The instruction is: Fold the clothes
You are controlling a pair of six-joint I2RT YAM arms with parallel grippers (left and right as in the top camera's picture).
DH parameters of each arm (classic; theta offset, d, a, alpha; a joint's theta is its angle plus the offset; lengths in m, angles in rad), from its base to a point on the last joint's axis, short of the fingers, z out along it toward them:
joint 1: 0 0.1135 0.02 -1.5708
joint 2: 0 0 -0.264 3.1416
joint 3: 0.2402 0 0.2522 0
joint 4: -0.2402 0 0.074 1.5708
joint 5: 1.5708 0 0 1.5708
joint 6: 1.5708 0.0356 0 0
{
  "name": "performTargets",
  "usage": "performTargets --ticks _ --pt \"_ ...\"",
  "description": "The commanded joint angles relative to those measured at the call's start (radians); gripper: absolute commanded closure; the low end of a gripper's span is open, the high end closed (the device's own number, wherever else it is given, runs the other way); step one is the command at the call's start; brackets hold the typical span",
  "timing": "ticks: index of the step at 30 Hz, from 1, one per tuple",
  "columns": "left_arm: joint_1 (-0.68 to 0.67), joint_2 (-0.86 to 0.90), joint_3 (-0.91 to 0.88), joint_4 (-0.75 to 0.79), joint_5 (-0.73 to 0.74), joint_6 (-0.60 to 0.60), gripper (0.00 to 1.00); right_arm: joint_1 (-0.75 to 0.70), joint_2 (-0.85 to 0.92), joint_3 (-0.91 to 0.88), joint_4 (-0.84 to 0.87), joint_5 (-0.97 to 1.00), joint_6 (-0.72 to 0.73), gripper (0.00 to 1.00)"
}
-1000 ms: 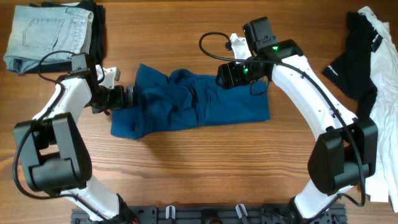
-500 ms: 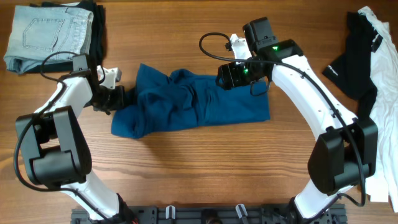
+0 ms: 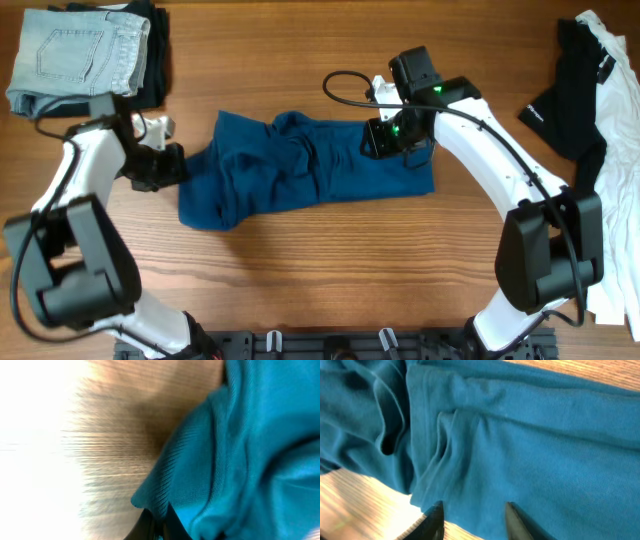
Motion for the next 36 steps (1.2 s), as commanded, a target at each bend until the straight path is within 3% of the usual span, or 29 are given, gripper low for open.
performTargets --ticks 1,15,22,28,36 --pt "0.032 -0.101 0.054 -0.03 -0.003 -0.01 0.96 -0.002 -0.016 -0.066 0.056 0.006 0.032 0.96" --pt "0.092 -0.186 0.242 -0.175 -0.002 -0.048 0.96 -0.049 0.006 -0.127 0.203 -0.063 0.061 0.96" --pt "0.057 -0.186 0.33 -0.25 0.002 -0.048 0.96 -0.049 0.113 -0.128 0.23 -0.1 0.064 0.96" --pt "-0.076 -0.186 0.396 -0.297 0.122 -0.048 0.96 -0.049 0.179 -0.128 0.248 -0.13 0.09 0.96" --pt "-0.411 -0.174 0.396 -0.265 0.136 -0.109 0.96 -0.049 0.179 -0.128 0.252 -0.13 0.092 0.96"
